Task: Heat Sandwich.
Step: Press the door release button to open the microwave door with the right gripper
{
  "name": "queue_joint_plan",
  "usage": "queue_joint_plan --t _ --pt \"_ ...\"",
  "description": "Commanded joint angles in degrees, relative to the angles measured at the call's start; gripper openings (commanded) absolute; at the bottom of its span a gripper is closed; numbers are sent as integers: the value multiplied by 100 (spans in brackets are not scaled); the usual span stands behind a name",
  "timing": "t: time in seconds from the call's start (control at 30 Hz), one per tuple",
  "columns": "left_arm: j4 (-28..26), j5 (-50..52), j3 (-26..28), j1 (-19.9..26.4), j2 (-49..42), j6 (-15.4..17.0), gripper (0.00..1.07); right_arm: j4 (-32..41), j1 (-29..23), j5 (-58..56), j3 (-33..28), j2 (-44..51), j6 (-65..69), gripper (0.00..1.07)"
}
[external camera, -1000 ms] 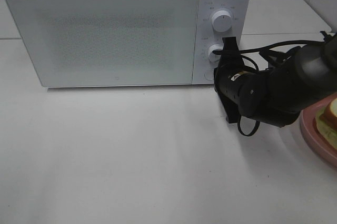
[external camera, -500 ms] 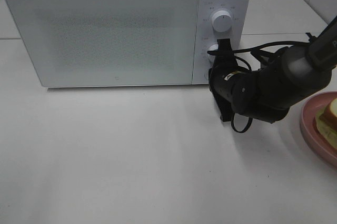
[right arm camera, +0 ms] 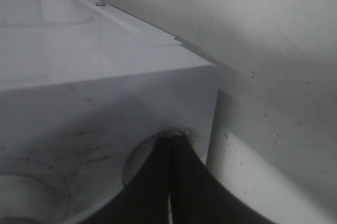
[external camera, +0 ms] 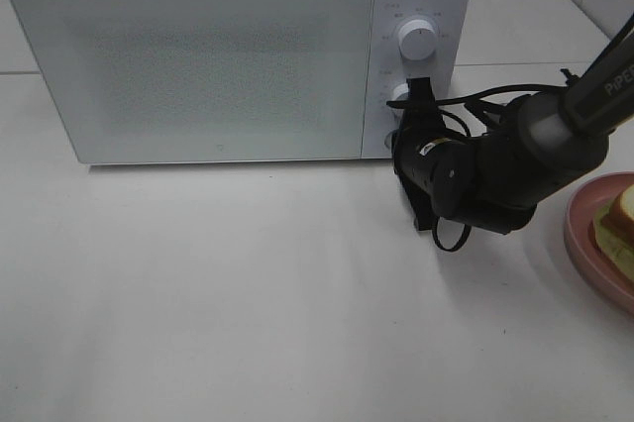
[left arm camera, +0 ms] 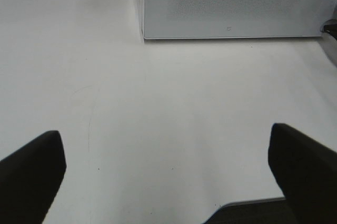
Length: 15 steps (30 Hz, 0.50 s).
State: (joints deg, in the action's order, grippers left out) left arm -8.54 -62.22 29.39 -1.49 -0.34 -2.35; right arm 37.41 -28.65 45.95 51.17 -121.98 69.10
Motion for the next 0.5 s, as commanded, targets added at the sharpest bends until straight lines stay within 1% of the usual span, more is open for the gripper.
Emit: queue_joint_plan --t 0.03,0.27,0.33,0.5 --pt "-6 80 0 -17 -86 -11 98 -149 52 751 166 52 -29 0" --pt "-6 80 0 -17 -86 -11 98 -252 52 1054 395 46 -29 0" --pt "-6 80 0 -17 -86 -11 98 -252 52 1358 487 46 -29 0" --pt "-6 80 0 -17 -86 -11 98 -246 52 1633 659 -69 -11 0"
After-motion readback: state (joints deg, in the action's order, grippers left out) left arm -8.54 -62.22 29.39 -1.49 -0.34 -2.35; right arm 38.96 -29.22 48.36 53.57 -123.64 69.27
